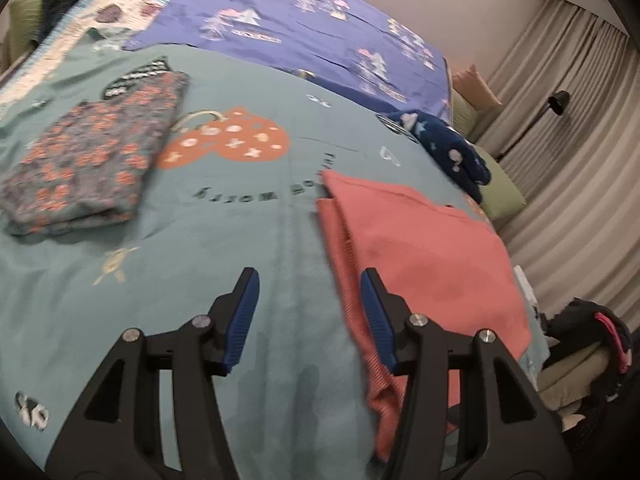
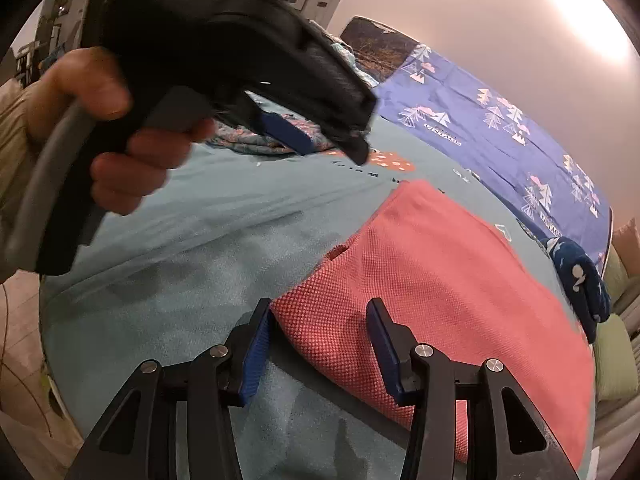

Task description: Fold small clothes

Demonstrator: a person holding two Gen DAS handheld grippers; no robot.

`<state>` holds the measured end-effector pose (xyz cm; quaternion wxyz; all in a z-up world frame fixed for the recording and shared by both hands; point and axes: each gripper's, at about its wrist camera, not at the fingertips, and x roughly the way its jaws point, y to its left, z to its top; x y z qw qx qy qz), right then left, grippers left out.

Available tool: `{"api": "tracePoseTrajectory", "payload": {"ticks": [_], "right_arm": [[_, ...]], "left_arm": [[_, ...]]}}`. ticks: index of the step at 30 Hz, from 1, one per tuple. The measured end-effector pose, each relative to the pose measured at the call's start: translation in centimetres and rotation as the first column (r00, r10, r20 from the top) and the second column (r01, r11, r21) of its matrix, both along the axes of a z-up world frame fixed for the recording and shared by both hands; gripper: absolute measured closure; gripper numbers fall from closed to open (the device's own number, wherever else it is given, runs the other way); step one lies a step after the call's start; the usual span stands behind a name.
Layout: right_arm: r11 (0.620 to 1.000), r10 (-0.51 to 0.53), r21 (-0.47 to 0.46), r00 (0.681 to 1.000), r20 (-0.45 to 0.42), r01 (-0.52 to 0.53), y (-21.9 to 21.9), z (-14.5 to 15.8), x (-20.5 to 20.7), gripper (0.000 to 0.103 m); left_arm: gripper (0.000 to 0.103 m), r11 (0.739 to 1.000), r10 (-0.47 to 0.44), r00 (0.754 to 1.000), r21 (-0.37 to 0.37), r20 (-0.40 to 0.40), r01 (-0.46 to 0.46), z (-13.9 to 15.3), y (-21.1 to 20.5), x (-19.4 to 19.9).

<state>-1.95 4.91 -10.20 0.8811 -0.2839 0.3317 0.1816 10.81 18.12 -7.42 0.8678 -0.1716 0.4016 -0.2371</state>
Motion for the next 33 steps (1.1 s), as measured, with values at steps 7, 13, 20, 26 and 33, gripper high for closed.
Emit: {"api": "tracePoseTrajectory", "payload": {"ticks": [7,13,20,26,33], "right_arm": [[0.999,-0.014,0.032,1.0,-0.008,0.015,-0.2,0.1,0.3,0.055],[0.999,-0.016,0.038,1.0,0.002,0.016,0.0,0.1,0.2,0.056],[0.996,-0.031,0.078,1.0,-0.002,0.031,-0.3,0.0,0.5,0.056],[0.985,-0.074,0.157,0.997,-0.034,0.079,-1.1,0.7,0.9,0.091],[0.96,-0.072,0.268,0.996,-0.059,0.085,-3.1,2.4,0.9,0.094]], "left_arm": [[0.041,0.993,-0.117,0.991,-0.029,-0.06,0.116,-0.8,-3.3,2.8],[0.041,0.989,-0.144,0.985,-0.042,-0.098,0.141,-1.9,-4.8,4.8],[0.085,0.981,-0.187,0.974,-0.086,-0.127,0.177,-2.0,-5.6,6.3],[0.089,0.982,-0.187,0.977,-0.03,-0.107,0.185,-0.7,-6.1,6.0],[0.09,0.985,-0.164,0.983,0.035,-0.088,0.167,0.9,-7.2,6.1]]}}
